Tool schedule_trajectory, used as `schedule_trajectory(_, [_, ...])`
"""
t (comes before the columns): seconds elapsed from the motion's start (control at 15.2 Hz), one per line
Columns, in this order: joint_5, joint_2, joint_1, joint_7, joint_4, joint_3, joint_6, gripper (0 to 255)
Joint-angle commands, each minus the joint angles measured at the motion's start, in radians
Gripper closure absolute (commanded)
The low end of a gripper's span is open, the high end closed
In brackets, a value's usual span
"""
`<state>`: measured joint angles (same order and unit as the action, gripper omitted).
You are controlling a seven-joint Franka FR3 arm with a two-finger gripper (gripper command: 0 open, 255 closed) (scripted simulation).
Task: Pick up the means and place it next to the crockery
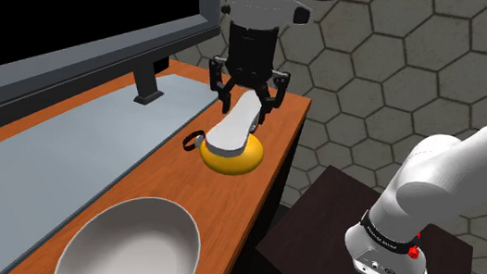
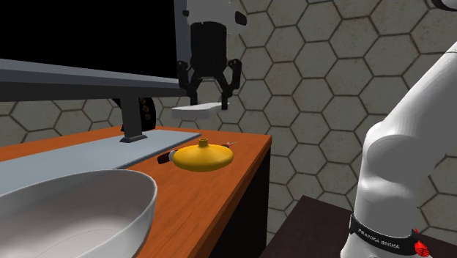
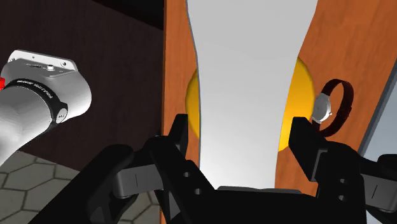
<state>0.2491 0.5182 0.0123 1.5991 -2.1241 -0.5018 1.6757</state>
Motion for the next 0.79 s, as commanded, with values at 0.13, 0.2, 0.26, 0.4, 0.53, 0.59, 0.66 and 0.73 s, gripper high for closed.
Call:
schedule_trajectory(0.13, [0.038,0.024,-0.033,0.087,0.005,-0.063,-0.012,255])
schedule_trajectory(0.2, [0.047,0.028,-0.041,0.11,0.008,-0.08,-0.015,255])
schedule_trajectory(0.26, [0.056,0.032,-0.048,0.133,0.013,-0.098,-0.017,255])
schedule_trajectory(0.4, [0.061,0.034,-0.051,0.137,-0.001,-0.105,-0.005,255])
schedule_trajectory(0.53, [0.066,0.037,-0.054,0.135,-0.029,-0.11,0.02,255])
schedule_trajectory(0.59, [0.068,0.039,-0.055,0.134,-0.043,-0.113,0.033,255])
schedule_trajectory(0.66, [0.07,0.04,-0.056,0.133,-0.057,-0.115,0.046,255])
schedule_trajectory(0.73, [0.073,0.041,-0.057,0.132,-0.071,-0.118,0.059,255])
